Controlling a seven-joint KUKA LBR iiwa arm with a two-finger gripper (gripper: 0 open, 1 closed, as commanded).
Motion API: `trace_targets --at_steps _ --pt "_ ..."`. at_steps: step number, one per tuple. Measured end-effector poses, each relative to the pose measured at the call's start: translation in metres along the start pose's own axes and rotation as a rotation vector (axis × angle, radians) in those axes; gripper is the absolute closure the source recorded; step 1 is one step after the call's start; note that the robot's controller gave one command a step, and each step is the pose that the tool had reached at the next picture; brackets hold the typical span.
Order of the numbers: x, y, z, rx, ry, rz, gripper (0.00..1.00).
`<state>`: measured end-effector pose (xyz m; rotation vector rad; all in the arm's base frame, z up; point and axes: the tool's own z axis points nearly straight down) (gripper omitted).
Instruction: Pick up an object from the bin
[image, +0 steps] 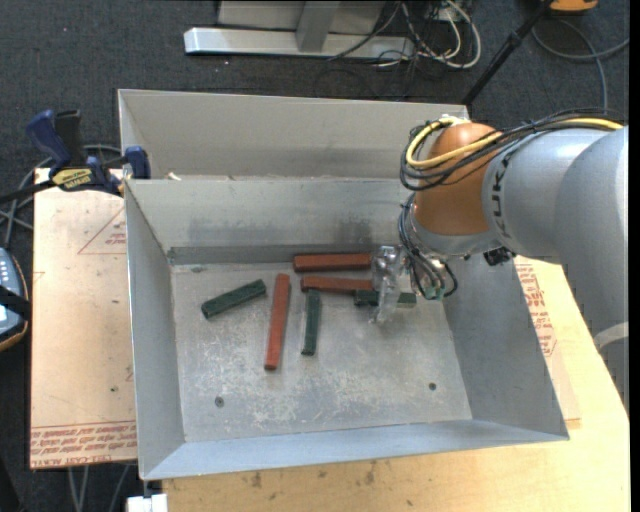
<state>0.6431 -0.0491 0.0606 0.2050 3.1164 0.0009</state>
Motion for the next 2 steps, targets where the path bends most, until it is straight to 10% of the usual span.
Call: trace_targets --at_steps 2 --pt "-0.0007 0.0001 -0.0039 0.001 0.001 0.002 1.00"
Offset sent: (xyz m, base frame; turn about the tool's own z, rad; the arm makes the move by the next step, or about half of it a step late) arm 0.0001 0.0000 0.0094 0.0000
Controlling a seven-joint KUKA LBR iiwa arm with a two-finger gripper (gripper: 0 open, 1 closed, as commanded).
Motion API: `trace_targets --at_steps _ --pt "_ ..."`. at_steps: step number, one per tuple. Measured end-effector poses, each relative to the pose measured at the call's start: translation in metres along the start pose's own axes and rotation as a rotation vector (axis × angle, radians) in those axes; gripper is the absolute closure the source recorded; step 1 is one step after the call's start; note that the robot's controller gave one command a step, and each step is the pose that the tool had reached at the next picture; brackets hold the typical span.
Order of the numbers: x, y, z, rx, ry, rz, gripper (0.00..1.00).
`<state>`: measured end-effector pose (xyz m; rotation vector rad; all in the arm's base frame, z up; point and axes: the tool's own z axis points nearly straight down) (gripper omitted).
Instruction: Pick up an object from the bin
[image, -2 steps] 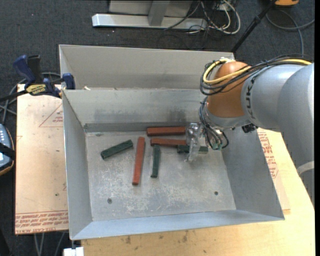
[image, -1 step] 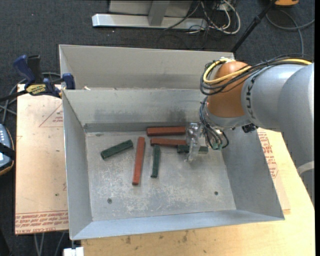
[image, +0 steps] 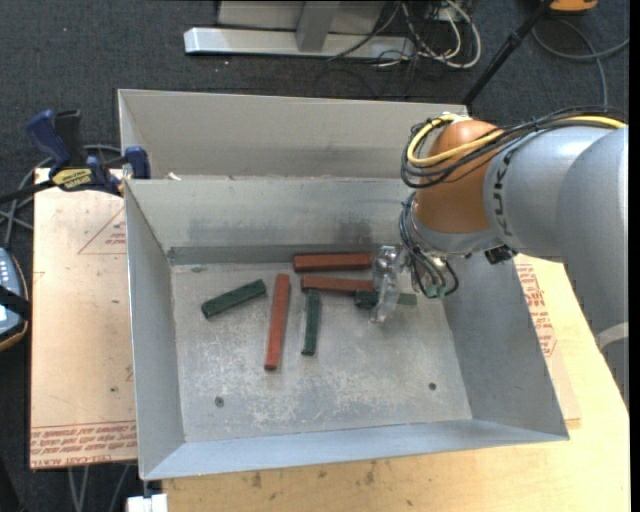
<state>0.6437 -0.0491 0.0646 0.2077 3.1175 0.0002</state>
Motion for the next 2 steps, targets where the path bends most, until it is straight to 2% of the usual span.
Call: trace_targets --at_steps 2 --pt "0.0011 0.0001 -0.0164 0.000 0.009 -0.001 1.00"
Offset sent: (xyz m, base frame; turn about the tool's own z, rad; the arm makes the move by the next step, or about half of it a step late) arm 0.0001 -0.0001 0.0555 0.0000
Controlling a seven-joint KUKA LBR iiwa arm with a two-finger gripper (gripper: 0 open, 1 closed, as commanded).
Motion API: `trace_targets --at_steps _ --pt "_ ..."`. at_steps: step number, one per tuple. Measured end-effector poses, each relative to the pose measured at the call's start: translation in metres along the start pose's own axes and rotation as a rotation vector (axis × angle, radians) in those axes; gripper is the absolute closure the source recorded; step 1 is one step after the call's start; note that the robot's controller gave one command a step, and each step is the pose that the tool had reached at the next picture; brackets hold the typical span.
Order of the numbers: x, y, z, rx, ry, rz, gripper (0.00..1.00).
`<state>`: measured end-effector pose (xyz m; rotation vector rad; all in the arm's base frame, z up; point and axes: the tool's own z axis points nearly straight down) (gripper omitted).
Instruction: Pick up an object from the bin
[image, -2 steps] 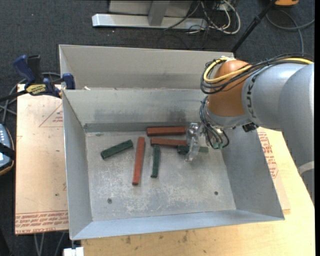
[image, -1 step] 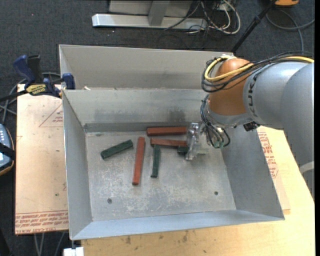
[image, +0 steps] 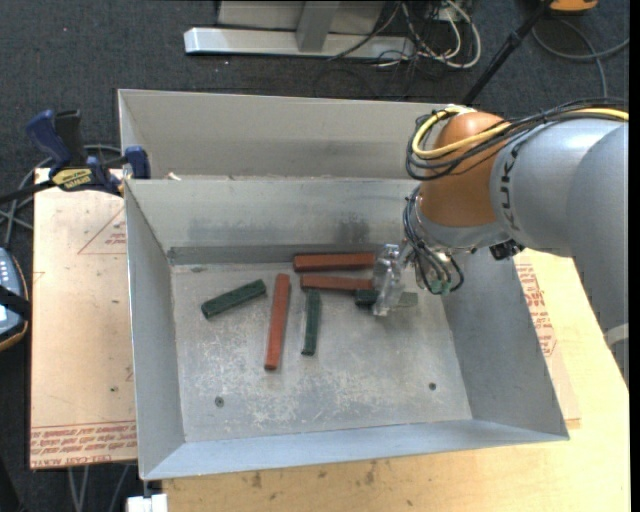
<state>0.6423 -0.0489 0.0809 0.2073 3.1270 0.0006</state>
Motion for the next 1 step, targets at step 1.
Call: trace_targets --at_steps 1 --pt "0.0004 0.0002 -0.0143 0.000 0.004 0.000 1.00"
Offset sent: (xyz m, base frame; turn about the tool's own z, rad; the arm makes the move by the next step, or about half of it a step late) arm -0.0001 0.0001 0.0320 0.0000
